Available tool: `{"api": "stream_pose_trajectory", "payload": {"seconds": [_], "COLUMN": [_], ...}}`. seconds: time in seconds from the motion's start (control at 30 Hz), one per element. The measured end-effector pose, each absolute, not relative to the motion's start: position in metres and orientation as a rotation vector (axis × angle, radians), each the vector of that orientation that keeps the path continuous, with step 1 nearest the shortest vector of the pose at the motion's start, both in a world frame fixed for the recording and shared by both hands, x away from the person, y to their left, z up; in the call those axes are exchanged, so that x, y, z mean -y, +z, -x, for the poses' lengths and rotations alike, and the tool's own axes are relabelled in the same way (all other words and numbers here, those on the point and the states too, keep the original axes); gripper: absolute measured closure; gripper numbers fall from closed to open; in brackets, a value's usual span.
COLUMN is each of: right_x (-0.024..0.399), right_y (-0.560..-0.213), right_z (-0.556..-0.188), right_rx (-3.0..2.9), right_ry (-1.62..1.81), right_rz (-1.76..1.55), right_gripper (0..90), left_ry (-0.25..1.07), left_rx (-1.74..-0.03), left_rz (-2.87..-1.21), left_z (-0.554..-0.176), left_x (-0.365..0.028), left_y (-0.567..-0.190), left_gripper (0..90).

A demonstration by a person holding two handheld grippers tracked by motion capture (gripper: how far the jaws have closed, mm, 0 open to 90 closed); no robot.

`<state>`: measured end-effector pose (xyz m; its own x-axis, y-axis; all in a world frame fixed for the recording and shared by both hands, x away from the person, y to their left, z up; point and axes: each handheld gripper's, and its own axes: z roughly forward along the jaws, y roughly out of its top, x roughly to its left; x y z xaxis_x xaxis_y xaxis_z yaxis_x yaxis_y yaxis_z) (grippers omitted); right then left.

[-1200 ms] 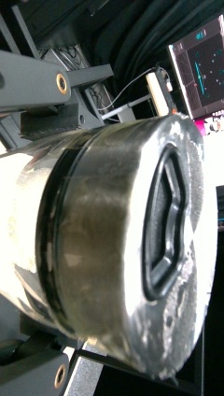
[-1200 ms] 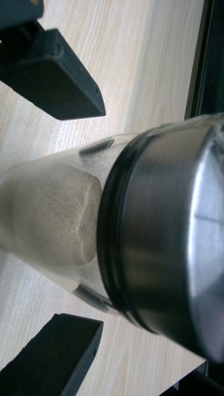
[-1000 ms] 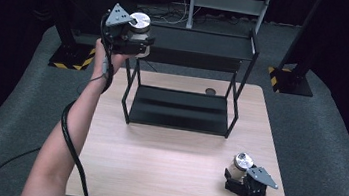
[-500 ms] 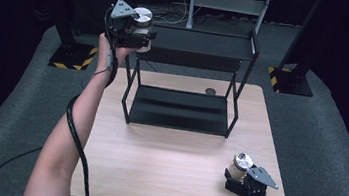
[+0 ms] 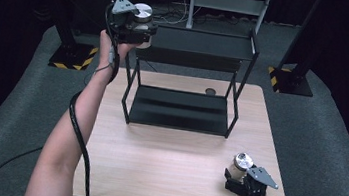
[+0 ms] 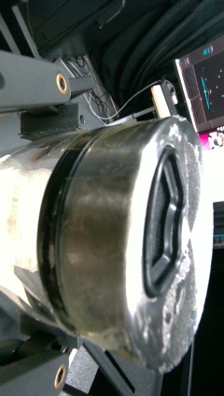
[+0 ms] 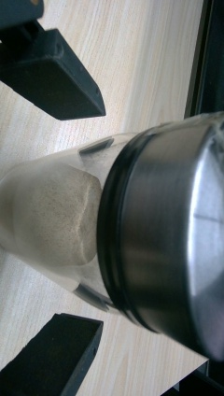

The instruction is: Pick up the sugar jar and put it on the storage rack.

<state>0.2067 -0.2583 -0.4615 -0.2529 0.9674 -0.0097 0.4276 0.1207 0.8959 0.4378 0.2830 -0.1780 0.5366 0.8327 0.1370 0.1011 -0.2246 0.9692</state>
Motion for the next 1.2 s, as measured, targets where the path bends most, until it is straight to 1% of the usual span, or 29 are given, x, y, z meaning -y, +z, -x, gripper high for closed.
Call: {"api": "stream_pose_trajectory", "payload": {"seconds": [0.73,1.07,1.2], "right_x": [0.258,0.258,0.258], "right_y": [-0.461,-0.462,-0.462], "right_z": [-0.207,-0.206,-0.205], "right_rx": [-1.773,-1.769,-1.766], "right_ry": [1.084,1.085,1.085], "right_rz": [-1.354,-1.349,-1.345], "right_gripper": [0.0,0.0,0.0], "left_ry": [0.806,0.805,0.782], "left_rx": [-0.857,-0.896,-0.923], "left_rz": [-1.685,-1.686,-1.688], "left_z": [-0.464,-0.474,-0.481], "left_x": [-0.272,-0.268,-0.267], "left_y": [-0.171,-0.174,-0.176], "left_gripper": [30.4,30.4,30.4]}}
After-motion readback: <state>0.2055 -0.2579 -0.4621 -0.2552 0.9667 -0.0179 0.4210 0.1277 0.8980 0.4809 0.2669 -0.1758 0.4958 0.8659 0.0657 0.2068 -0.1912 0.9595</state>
